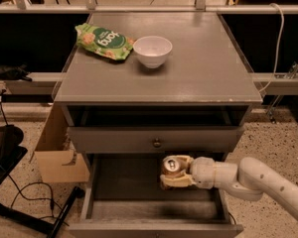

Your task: Place orange can into middle drawer

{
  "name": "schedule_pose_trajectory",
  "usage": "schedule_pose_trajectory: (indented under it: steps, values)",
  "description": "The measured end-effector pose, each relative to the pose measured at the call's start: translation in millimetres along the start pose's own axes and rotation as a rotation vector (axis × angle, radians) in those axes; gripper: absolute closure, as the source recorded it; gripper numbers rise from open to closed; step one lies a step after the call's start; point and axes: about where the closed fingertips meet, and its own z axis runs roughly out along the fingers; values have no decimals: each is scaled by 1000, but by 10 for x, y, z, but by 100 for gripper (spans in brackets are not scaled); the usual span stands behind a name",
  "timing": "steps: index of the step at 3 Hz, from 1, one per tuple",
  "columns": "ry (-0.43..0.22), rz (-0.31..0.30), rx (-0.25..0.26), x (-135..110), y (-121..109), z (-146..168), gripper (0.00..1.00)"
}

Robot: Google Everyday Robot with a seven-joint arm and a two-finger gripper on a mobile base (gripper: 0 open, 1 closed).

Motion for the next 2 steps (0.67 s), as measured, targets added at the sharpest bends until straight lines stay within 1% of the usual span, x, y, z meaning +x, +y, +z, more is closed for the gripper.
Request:
schedule_pose_trajectory:
  steps: [1,2]
  values:
    - [-9,8,-62,398,-78,476,100]
    - [-16,16,-90,748,-82,871,100]
